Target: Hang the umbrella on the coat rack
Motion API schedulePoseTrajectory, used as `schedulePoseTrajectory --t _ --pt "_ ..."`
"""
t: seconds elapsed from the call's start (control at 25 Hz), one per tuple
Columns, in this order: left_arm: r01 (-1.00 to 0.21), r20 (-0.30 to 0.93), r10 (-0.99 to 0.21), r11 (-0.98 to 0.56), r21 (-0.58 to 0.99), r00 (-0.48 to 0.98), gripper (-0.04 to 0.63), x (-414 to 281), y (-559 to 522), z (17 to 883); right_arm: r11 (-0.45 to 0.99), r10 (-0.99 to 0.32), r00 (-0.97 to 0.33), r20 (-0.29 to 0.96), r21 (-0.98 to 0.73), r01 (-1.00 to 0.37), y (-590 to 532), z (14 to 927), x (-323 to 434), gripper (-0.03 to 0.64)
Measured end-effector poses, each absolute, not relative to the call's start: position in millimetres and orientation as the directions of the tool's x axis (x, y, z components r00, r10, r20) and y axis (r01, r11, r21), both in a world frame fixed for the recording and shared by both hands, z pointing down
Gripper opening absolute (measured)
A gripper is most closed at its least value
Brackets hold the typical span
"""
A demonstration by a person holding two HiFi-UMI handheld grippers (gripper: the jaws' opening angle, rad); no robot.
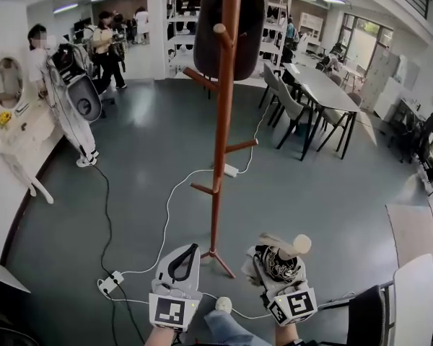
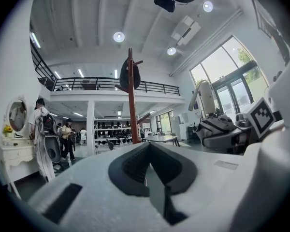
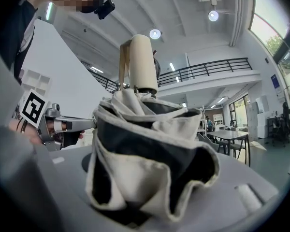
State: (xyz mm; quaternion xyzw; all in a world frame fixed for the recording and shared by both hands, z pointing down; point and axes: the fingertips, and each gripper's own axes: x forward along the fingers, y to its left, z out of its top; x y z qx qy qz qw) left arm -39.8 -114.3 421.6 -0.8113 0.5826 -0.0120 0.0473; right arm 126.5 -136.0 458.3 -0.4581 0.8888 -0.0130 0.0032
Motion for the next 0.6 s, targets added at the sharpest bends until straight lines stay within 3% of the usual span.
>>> schedulePoseTrajectory --t 0.32,0.6 --pt "-0.967 -0.044 -0.97 -0.236 -0.094 0.241 0.008 -40 -219 415 0.654 -0.756 -0.655 0.004 -0.008 -0.756 -264 445 122 0.291" --pt "-0.95 -0.042 -0.962 -0.259 -0.174 0.27 0.008 -44 -267 408 0.656 -0.755 -0.656 0.005 -0.011 -0.755 -326 435 111 0.291"
